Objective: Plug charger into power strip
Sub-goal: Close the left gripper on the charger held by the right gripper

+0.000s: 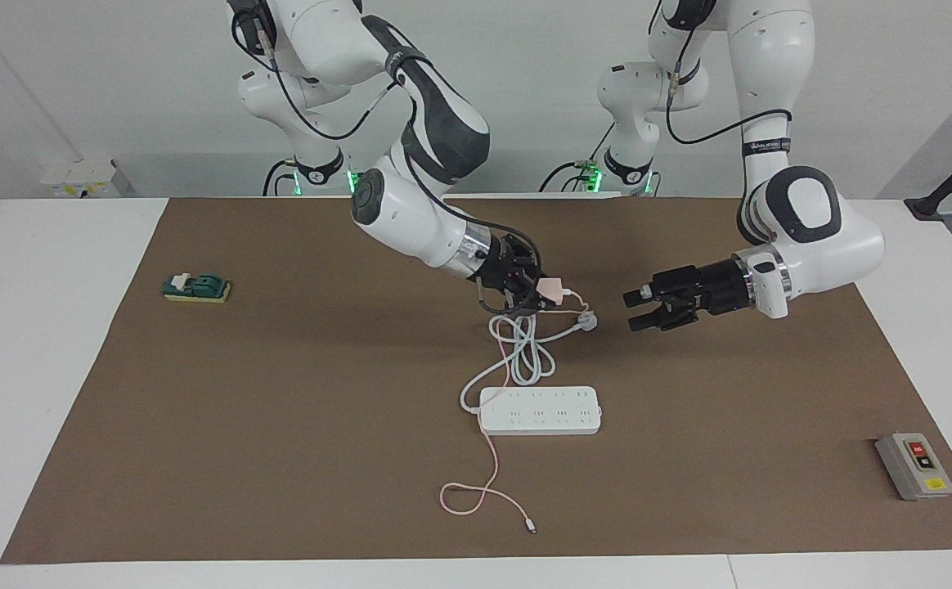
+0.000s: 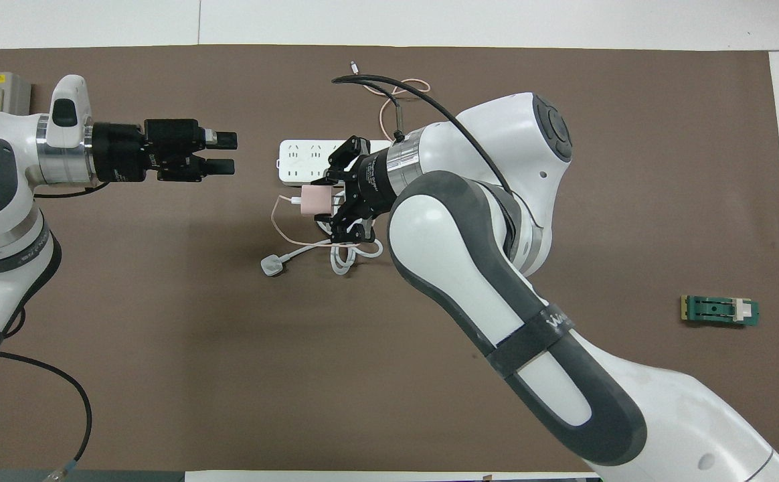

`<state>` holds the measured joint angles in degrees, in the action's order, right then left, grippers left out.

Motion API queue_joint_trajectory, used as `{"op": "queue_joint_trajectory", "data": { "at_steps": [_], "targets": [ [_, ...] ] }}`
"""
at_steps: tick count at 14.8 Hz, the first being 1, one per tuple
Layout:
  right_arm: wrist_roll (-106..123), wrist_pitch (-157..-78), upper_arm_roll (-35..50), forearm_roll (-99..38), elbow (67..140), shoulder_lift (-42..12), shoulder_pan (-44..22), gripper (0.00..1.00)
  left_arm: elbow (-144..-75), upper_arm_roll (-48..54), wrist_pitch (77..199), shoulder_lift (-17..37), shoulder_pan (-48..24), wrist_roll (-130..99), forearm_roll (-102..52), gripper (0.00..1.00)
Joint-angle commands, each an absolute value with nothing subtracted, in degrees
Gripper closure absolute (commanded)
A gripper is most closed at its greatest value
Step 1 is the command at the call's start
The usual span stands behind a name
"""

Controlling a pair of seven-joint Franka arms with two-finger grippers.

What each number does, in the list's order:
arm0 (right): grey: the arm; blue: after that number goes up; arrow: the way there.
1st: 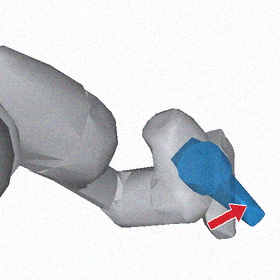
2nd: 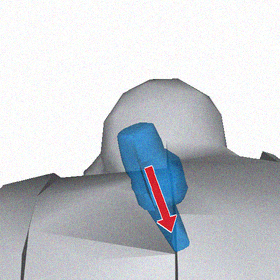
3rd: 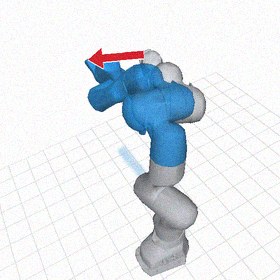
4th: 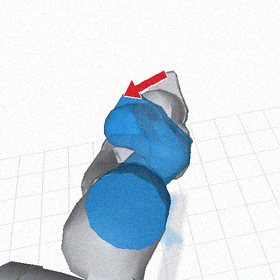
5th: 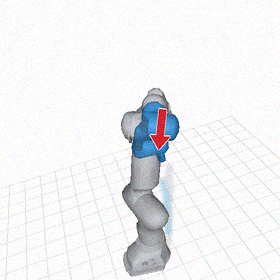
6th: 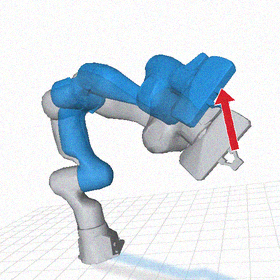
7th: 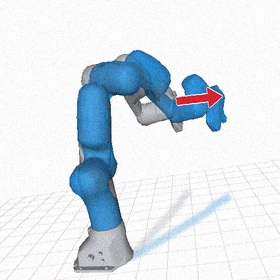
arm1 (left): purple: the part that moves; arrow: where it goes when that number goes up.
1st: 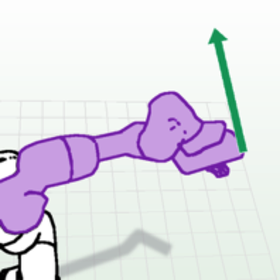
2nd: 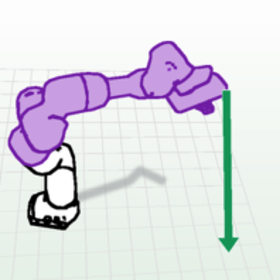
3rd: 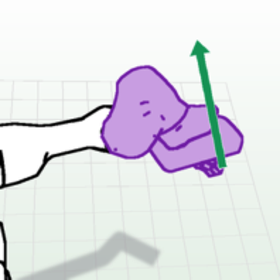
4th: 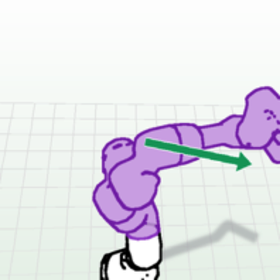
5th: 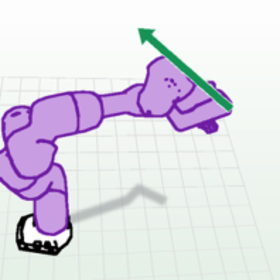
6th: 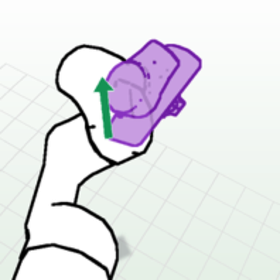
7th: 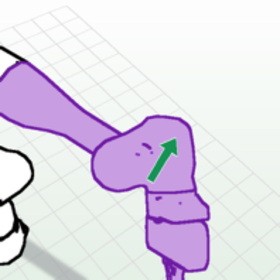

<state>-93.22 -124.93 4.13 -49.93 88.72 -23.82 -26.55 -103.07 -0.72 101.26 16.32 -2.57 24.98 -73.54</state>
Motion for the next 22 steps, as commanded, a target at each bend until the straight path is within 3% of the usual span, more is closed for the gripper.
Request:
{"op": "queue_joint_trajectory", "data": {
  "at_steps": [1, 8, 22],
  "targets": [
    [-93.16, -125.77, 4.04, -49.92, 88.59, -24.08, -26.81, 1.0, -101.95, -0.7, 99.58, 18.97, -3.43, 28.39, -75.67, 0.0],
    [-93.25, -125.6, 4.04, -50.01, 88.86, -24.17, -27.69, 1.0, -102.92, 0.26, 93.7, 20.92, -4.66, 36.03, -79.8, 0.0],
    [-93.16, -125.24, 4.04, -50.01, 88.77, -24.17, -26.98, 1.0, -113.82, 0.7, 90.18, 17.23, -6.85, 39.64, -84.81, 0.0]
  ]
}}
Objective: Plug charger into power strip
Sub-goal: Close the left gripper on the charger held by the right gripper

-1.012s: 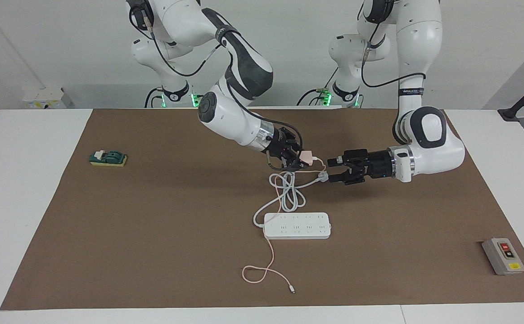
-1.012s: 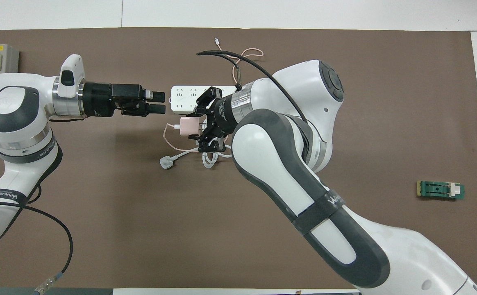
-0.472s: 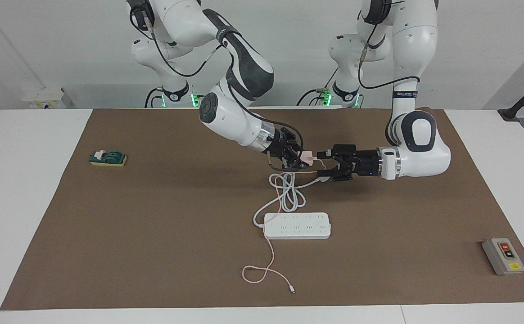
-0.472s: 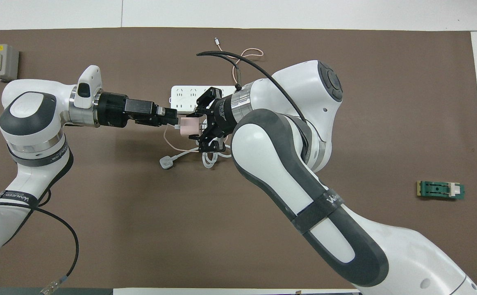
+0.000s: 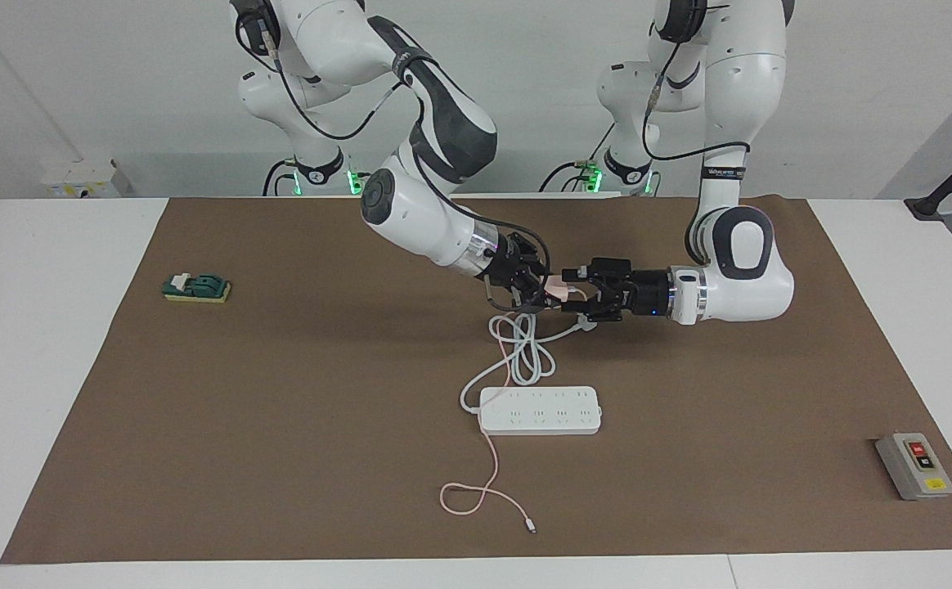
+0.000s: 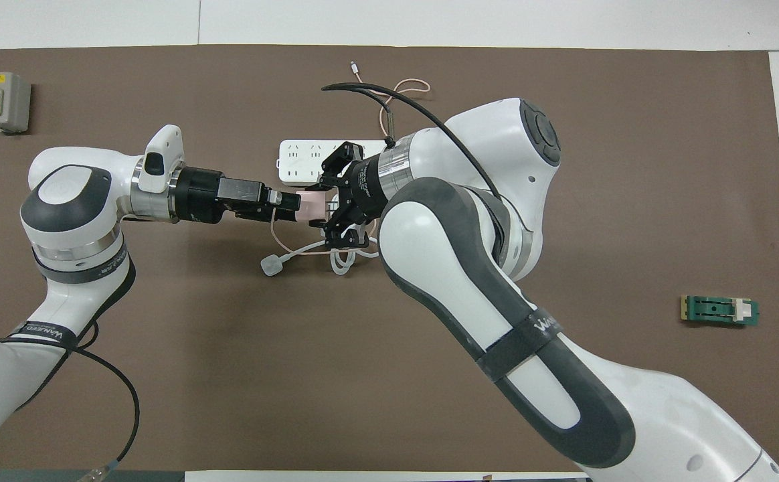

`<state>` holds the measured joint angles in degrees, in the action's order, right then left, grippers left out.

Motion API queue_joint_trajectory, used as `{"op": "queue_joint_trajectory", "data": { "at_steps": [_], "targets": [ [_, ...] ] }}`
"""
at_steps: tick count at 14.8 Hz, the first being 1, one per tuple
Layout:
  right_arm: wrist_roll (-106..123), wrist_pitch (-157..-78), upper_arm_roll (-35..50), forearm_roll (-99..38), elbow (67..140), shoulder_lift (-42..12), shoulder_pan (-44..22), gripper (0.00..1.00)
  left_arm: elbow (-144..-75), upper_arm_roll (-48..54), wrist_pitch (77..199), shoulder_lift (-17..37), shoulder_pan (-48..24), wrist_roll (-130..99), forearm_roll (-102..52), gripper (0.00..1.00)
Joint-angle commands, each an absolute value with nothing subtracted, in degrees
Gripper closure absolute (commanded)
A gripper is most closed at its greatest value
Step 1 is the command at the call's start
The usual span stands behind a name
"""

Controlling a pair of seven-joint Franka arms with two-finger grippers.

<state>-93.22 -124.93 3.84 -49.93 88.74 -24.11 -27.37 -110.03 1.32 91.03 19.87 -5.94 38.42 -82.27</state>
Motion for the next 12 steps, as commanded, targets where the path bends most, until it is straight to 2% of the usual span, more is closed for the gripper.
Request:
{"op": "queue_joint_trajectory", "data": {
  "at_steps": [1, 8, 12],
  "targets": [
    [-93.16, -125.24, 4.04, -50.01, 88.77, -24.17, -26.98, 1.0, -114.08, 0.7, 89.91, 17.14, -6.86, 39.64, -84.9, 0.0],
    [-93.16, -125.16, 4.04, -50.01, 88.77, -24.17, -26.89, 1.0, -114.52, 0.7, 90.26, 16.87, -7.65, 39.73, -86.84, 0.0],
    [-93.16, -125.24, 4.04, -50.01, 88.77, -24.17, -26.89, 1.0, -114.43, 0.53, 90.0, 16.96, -7.29, 39.73, -86.84, 0.07]
  ]
}}
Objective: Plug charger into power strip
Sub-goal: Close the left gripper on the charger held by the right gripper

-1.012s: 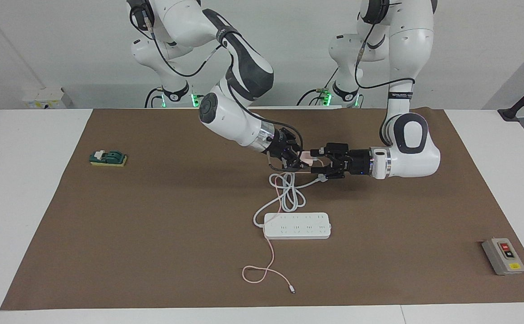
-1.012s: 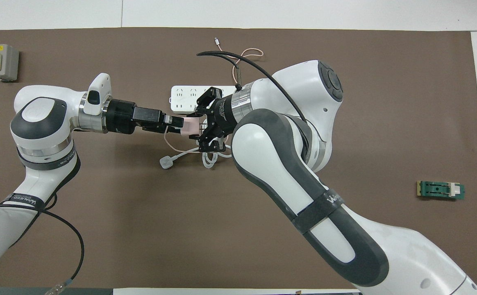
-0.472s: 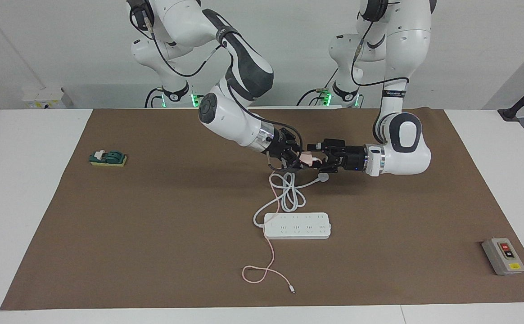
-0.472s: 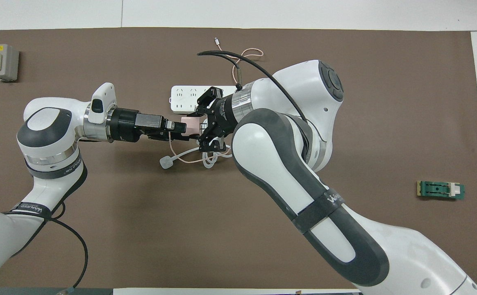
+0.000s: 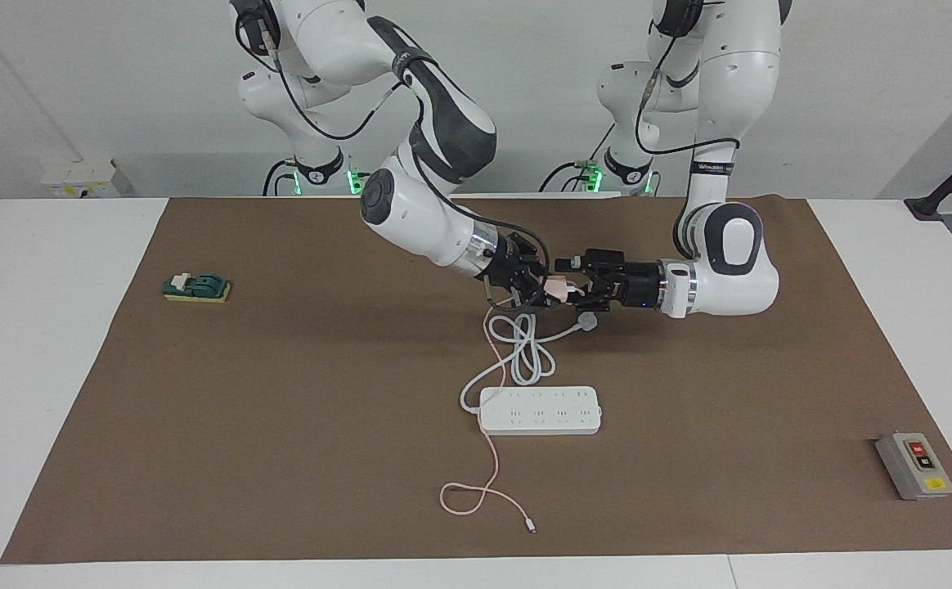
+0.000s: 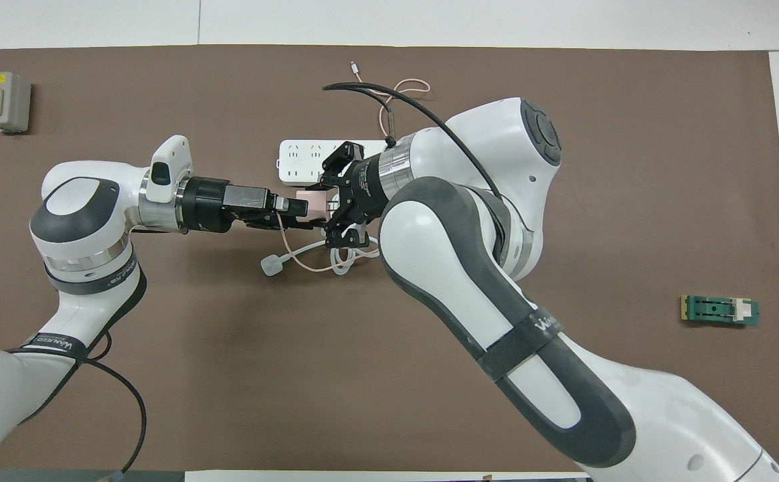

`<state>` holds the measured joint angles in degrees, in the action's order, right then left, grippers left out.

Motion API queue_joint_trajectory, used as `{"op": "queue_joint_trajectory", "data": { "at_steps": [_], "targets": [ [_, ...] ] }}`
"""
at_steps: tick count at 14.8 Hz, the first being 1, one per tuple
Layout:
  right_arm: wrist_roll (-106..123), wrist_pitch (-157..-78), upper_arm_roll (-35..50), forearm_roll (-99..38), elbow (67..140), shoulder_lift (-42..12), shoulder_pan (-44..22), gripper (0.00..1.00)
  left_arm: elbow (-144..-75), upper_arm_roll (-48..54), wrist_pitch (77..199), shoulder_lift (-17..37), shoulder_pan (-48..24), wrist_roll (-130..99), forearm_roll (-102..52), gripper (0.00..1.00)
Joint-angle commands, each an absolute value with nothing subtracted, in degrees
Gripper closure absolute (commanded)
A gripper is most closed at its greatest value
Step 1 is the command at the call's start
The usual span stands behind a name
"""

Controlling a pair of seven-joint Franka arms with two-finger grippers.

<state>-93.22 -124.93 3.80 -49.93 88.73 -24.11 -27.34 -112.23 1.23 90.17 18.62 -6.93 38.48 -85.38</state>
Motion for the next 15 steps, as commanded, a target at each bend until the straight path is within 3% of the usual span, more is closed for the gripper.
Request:
{"op": "queue_joint_trajectory", "data": {
  "at_steps": [1, 4, 9, 13, 15],
  "targets": [
    [-93.16, -125.24, 4.04, -50.01, 88.77, -24.17, -26.89, 1.0, -114.43, 0.53, 90.0, 16.88, -7.29, 39.73, -86.84, 0.09],
    [-93.25, -125.16, 4.04, -50.1, 88.77, -24.17, -26.89, 1.0, -114.43, 0.44, 90.18, 16.87, -7.03, 39.81, -86.84, 0.17],
    [-93.25, -125.16, 4.04, -50.1, 88.77, -24.17, -26.89, 1.0, -114.35, 0.44, 90.26, 16.87, -7.03, 41.04, -86.84, 0.54],
    [-93.25, -125.16, 4.04, -50.27, 88.77, -24.17, -26.81, 1.0, -114.35, 0.44, 90.35, 16.87, -7.03, 41.48, -86.84, 0.57],
    [-93.25, -125.16, 4.04, -50.36, 88.77, -24.17, -26.81, 1.0, -114.43, 0.44, 90.44, 16.87, -6.94, 42.27, -86.84, 0.74]
  ]
}}
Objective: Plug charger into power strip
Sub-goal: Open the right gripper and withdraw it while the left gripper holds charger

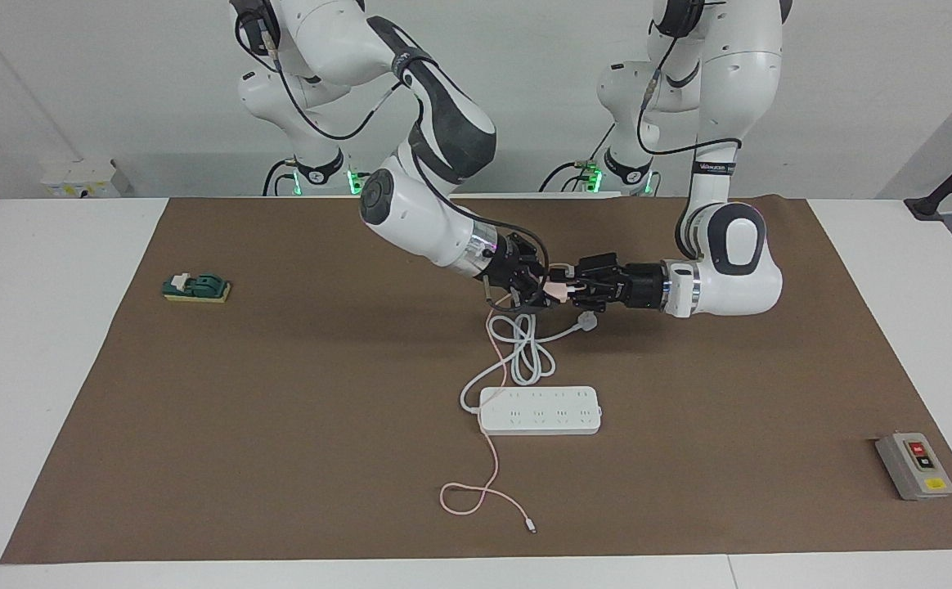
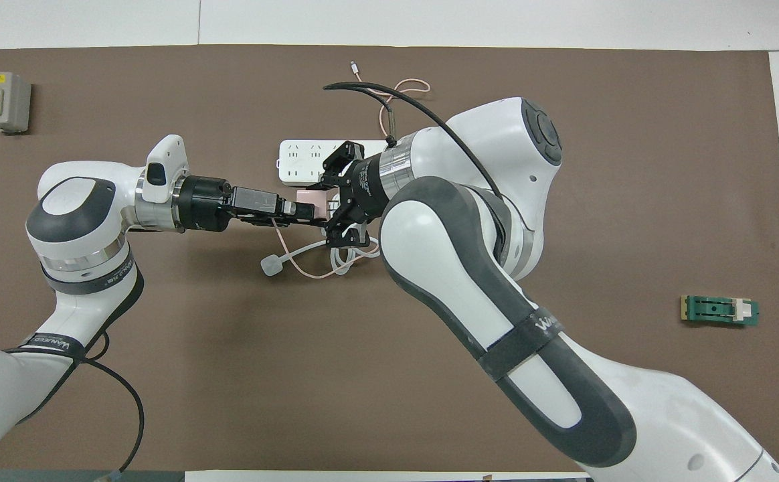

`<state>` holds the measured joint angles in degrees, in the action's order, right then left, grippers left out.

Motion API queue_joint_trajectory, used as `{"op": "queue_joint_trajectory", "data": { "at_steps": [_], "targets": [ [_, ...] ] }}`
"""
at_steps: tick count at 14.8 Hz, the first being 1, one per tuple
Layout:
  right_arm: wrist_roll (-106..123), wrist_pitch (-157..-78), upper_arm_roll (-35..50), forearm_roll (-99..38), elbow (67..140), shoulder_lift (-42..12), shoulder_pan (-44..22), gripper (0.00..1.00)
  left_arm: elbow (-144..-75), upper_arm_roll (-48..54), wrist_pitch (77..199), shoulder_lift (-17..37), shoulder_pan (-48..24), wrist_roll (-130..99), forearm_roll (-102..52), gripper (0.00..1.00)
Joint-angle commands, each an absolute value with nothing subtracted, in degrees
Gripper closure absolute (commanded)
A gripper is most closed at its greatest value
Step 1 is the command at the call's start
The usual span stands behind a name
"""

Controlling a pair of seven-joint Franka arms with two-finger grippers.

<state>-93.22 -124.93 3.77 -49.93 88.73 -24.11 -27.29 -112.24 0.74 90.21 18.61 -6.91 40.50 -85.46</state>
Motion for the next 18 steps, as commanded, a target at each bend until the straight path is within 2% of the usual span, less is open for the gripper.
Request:
{"op": "queue_joint_trajectory", "data": {
  "at_steps": [1, 2, 3, 8, 9, 10, 18],
  "targets": [
    [-93.25, -125.16, 4.04, -50.45, 88.77, -24.17, -26.81, 1.0, -114.43, 0.44, 90.44, 16.87, -6.94, 42.28, -86.84, 0.85],
    [-93.25, -125.07, 4.04, -50.54, 88.77, -24.17, -26.81, 1.0, -114.43, 0.44, 90.35, 16.87, -6.86, 42.36, -86.84, 0.96],
    [-93.25, -125.16, 4.04, -50.54, 88.77, -24.17, -26.81, 1.0, -114.26, 0.35, 90.35, 16.87, -6.86, 42.36, -86.84, 1.0],
    [-93.6, -125.07, 4.04, -50.71, 88.77, -24.08, -26.72, 1.0, -113.03, 0.18, 89.83, 17.05, -5.63, 42.36, -86.4, 1.0],
    [-94.04, -125.16, 3.96, -50.8, 88.77, -24.08, -26.72, 0.84, -112.77, 0.18, 89.74, 17.05, -5.63, 42.36, -86.22, 1.0],
    [-94.91, -125.5, 3.87, -50.71, 88.68, -24.0, -26.81, 0.01, -112.42, 0.09, 89.74, 17.05, -5.54, 42.28, -86.05, 1.0],
    [-96.06, -122.97, 3.43, -50.28, 88.33, -22.24, -19.61, 0.0, -103.46, -0.09, 90.44, 17.84, -1.32, 41.66, -71.92, 1.0]
  ]
}}
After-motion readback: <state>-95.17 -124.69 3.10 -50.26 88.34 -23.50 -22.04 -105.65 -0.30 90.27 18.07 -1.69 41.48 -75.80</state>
